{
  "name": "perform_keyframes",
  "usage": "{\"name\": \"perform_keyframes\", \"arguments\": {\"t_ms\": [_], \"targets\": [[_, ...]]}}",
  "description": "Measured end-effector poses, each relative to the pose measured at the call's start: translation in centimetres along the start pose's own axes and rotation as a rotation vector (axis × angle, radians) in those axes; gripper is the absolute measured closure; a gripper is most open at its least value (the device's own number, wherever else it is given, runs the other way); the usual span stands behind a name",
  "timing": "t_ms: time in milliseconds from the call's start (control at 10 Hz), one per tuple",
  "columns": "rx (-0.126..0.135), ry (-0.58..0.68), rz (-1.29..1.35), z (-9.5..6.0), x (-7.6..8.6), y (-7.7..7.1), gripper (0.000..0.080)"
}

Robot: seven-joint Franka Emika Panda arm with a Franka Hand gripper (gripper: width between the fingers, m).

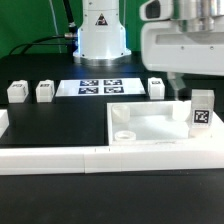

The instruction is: Assemble square table

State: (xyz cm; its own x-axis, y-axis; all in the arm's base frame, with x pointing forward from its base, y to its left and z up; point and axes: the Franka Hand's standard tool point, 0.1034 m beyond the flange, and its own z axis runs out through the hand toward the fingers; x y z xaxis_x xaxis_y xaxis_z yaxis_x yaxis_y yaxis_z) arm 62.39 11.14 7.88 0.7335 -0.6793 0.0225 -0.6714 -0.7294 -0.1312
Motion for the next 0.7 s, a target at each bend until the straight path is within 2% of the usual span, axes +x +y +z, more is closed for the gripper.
{"name": "perform_keyframes", "arguments": {"t_ms": [100, 300, 400, 600, 700], "targets": [[-0.022, 0.012, -0.176, 0.14, 0.28, 0.32, 0.0151], [-0.036, 0.018, -0.326, 0.5, 0.41, 0.17, 0.0151], [-0.033, 0.018, -0.279, 0.5, 0.38, 0.14, 0.0151], [-0.035, 0.018, -0.282, 0.53, 0.4, 0.18, 0.041], [-0.033, 0.018, -0.212, 0.53, 0.38, 0.15, 0.041]]}}
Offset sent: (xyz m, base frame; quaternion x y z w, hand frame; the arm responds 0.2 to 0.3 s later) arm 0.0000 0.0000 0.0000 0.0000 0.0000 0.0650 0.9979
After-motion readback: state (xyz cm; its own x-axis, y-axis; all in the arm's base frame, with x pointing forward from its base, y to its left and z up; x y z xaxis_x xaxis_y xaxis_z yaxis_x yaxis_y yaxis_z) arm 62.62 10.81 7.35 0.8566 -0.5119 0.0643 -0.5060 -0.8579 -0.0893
